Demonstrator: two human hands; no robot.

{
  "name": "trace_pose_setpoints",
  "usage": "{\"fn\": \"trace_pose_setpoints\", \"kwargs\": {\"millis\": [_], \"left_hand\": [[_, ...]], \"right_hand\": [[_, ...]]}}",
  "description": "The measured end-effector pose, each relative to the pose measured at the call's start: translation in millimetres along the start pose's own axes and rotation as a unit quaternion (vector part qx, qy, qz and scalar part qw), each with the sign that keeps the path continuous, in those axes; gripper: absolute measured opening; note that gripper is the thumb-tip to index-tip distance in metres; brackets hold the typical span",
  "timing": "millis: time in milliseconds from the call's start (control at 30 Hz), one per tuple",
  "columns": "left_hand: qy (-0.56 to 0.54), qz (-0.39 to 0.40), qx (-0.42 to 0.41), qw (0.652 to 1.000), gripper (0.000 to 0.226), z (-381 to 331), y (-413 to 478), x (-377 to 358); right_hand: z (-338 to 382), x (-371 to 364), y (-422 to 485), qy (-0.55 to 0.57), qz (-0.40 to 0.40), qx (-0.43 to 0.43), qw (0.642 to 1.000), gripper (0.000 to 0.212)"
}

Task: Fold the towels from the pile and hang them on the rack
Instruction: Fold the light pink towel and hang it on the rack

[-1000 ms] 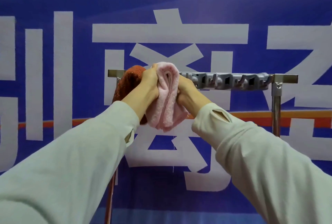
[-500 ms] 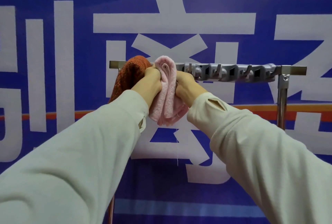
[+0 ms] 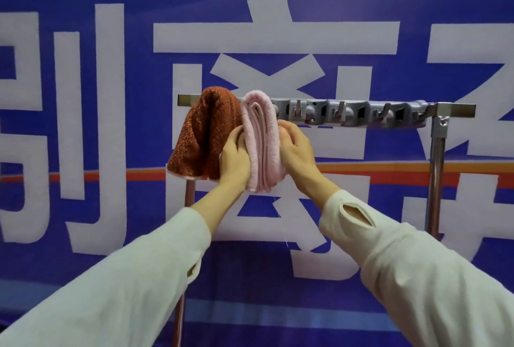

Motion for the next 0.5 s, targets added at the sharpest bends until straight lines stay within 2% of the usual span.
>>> {"fn": "trace_pose_setpoints", "kwargs": {"millis": [100, 200, 300, 500], "left_hand": [[-0.028, -0.006, -0.078, 0.997, 0.037, -10, -6, 1], [0.012, 0.004, -0.092, 0.996, 0.041, -18, -1, 1], [0.053, 0.017, -0.120, 0.991, 0.054, -27, 8, 4], [0.092, 0.012, -0.159, 0.983, 0.027, -39, 30, 16]], "right_hand": [[10, -2, -8, 0.026, 0.048, 0.016, 0.998, 0.040], [14, -11, -10, -0.035, 0.077, 0.020, 0.996, 0.064], [23, -18, -11, -0.067, 0.063, 0.066, 0.994, 0.065], [40, -26, -8, -0.108, 0.023, 0.162, 0.981, 0.059]]}}
Point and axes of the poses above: each hand's wrist, its own y-axis towards the middle knuckle, its own x-axis out of the back of the hand, z = x × y, the point moved 6 cm from there along y, towards the middle knuckle, and after that the axes turned 14 degrees about -x, right-handed, at the moved point
